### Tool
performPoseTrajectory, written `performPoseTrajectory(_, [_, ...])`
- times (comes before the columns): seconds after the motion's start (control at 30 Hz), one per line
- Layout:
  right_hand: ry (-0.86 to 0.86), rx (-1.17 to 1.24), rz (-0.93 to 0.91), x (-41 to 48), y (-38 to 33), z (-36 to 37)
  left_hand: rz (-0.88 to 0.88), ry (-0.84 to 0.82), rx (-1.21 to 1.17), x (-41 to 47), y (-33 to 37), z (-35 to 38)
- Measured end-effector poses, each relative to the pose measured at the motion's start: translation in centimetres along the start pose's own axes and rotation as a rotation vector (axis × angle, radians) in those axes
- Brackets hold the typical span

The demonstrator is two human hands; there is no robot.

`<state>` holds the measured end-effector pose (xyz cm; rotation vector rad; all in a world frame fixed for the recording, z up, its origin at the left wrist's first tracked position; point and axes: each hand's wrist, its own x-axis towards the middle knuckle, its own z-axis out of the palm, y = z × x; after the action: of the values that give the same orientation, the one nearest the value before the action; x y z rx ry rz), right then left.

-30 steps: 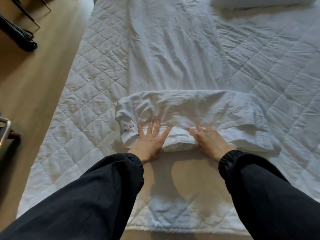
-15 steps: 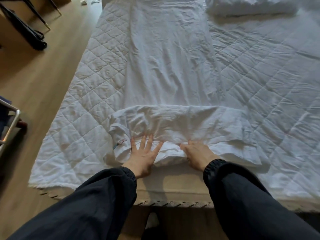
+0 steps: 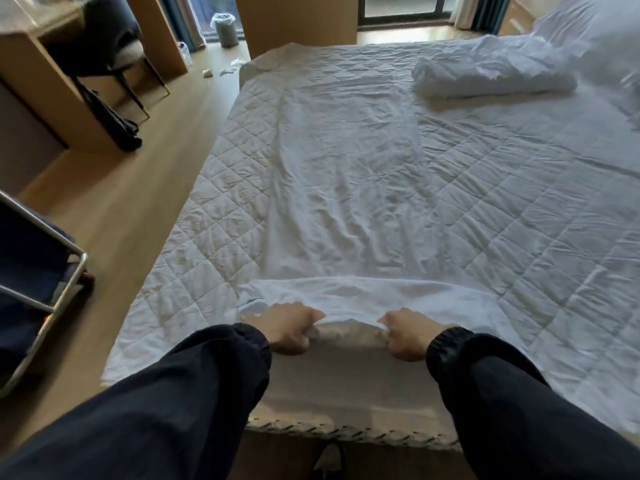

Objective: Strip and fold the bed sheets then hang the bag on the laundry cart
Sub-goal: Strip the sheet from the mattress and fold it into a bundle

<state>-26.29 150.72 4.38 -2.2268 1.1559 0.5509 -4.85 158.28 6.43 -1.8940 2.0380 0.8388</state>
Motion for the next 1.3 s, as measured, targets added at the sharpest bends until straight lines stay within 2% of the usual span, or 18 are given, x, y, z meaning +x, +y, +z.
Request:
performPoseTrajectory(0.23, [0.232,-0.159,0.004,2.9,-0.5,-10.9,-0.069,0.33,0.101,5.4,-1.7,-9.3])
performPoseTrajectory(0.37, [0.396,-0.254,0.003,7.2,0.1,-13.2,-0.161,0.541,0.212,9.9,-3.7,-10.8])
performPoseTrajectory(0.5, [0.567,-0.304,0.048,12.6,0.6,-12.9,-0.281,0.553,0.242,14.6,-6.7,-9.9])
performPoseTrajectory(0.57, [0.589,-0.257,0.082,14.8,0.6,-11.5,-0.304,0.572,0.214,16.2,-7.4,-8.8])
performPoseTrajectory(0.63, [0.516,-0.194,0.095,16.5,0.3,-9.5,-0.248,0.546,0.178,17.4,-7.2,-7.2])
performPoseTrajectory(0.73, [0.358,-0.186,0.088,18.5,1.3,-6.1,-0.153,0.404,0.19,19.4,-6.6,-4.1])
performPoseTrajectory(0.83, [0.302,-0.193,0.126,20.1,3.7,-4.2,-0.218,0.34,0.169,21.3,-7.4,-1.6])
performPoseTrajectory(0.97, [0.337,-0.28,0.157,21.9,6.4,-3.4,-0.239,0.412,0.216,22.7,-7.9,0.3])
performPoseTrajectory(1.3, [0.461,-0.239,0.13,26.1,8.0,0.2,-0.246,0.502,0.224,26.4,-9.3,4.4])
